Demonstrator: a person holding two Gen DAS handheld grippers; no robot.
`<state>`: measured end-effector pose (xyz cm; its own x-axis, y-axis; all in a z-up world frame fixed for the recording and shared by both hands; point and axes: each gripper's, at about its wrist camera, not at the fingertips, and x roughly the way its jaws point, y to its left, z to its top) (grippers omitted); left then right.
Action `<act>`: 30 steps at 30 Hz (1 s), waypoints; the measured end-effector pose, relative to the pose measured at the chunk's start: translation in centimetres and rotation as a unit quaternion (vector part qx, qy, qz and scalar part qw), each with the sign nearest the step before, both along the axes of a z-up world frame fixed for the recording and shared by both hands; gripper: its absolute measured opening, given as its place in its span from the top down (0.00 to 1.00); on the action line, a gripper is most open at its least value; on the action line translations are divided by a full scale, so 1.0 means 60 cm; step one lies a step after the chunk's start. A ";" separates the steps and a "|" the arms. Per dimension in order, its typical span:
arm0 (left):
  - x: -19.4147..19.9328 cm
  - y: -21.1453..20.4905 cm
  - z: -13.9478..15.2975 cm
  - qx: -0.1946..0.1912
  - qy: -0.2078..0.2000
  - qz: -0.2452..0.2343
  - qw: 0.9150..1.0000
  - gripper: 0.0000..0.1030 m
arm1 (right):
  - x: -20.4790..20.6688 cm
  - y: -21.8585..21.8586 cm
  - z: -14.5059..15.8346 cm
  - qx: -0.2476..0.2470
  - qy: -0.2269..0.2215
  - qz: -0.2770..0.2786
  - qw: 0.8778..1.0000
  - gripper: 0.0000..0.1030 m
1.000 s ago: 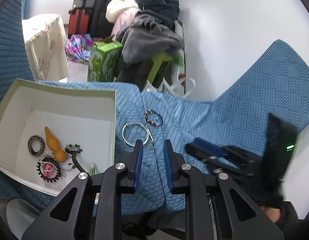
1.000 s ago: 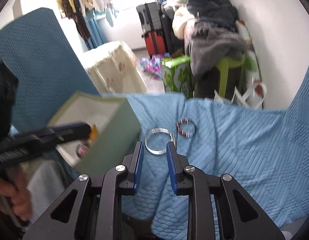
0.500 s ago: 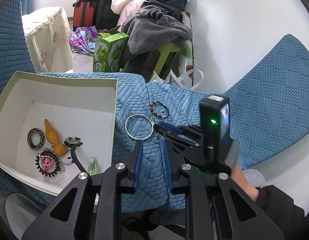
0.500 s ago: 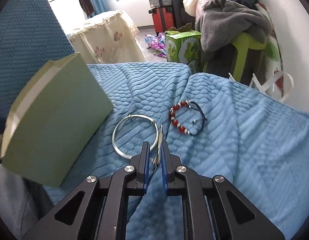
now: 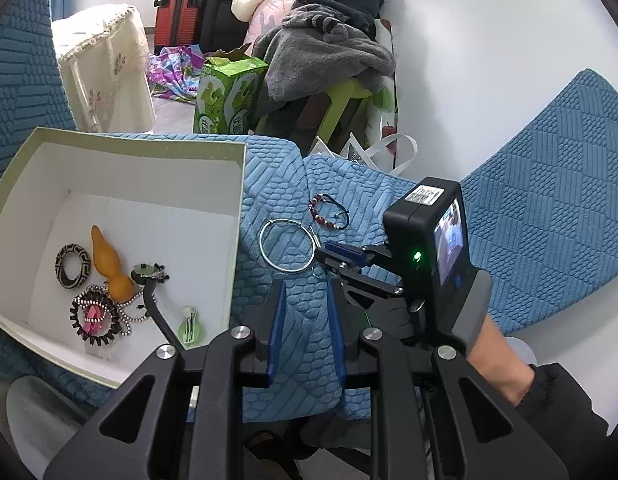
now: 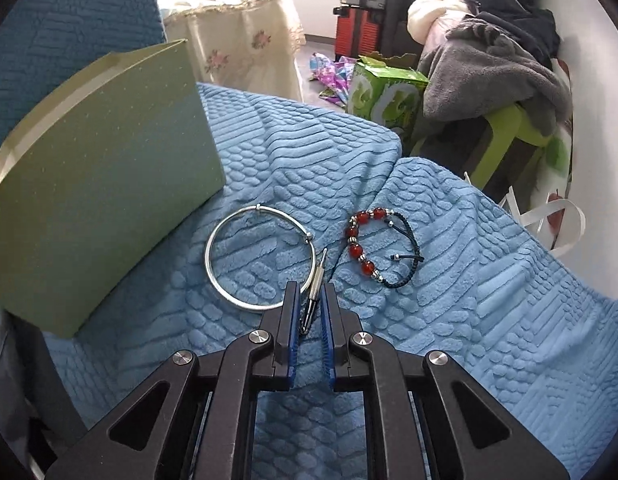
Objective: Organize jewelry
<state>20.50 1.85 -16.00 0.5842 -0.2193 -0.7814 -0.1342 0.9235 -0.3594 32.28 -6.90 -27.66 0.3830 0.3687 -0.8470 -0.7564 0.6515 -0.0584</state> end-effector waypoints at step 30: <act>0.103 -0.097 -0.065 0.070 0.041 -0.041 0.996 0.79 | 0.009 -0.138 0.042 0.100 0.023 -0.100 0.990 0.98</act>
